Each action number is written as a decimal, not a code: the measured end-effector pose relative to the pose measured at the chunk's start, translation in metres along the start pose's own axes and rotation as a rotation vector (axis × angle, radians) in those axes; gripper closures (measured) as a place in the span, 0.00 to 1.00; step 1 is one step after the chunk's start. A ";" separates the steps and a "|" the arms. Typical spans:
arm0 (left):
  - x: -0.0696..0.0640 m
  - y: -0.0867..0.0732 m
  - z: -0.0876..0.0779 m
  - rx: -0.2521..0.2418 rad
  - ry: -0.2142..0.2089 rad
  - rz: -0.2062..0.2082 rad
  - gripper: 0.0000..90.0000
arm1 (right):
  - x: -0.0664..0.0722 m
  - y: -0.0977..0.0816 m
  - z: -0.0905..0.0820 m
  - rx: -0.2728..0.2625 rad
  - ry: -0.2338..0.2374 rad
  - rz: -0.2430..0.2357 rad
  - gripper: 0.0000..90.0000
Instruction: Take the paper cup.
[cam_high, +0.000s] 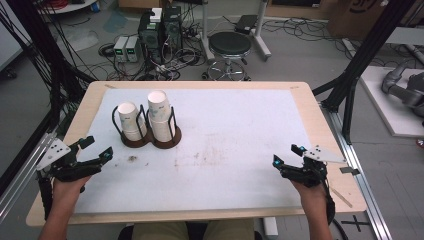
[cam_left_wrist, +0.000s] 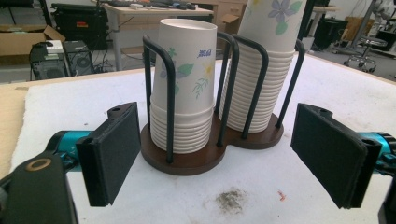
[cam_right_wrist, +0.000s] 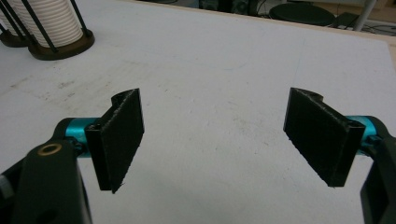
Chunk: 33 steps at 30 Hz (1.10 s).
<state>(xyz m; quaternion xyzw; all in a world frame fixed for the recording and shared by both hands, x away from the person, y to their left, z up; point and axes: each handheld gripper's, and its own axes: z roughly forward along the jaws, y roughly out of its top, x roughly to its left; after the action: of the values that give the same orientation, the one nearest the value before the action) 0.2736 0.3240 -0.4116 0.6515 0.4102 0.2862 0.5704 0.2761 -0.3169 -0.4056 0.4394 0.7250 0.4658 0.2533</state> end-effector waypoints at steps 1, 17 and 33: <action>-0.001 0.000 0.001 -0.002 -0.002 -0.004 0.18 | 0.000 0.000 0.000 0.001 0.000 0.002 0.23; -0.005 0.002 0.003 -0.009 -0.038 -0.003 0.18 | 0.001 -0.002 -0.003 0.000 0.009 0.015 0.23; 0.004 0.032 0.012 -0.040 -0.067 -0.008 0.17 | 0.004 0.002 0.002 0.004 0.026 0.004 0.23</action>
<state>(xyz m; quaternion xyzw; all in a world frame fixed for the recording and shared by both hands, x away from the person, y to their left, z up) 0.2927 0.3208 -0.3829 0.6475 0.3876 0.2704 0.5978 0.2762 -0.3122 -0.4042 0.4354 0.7281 0.4707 0.2422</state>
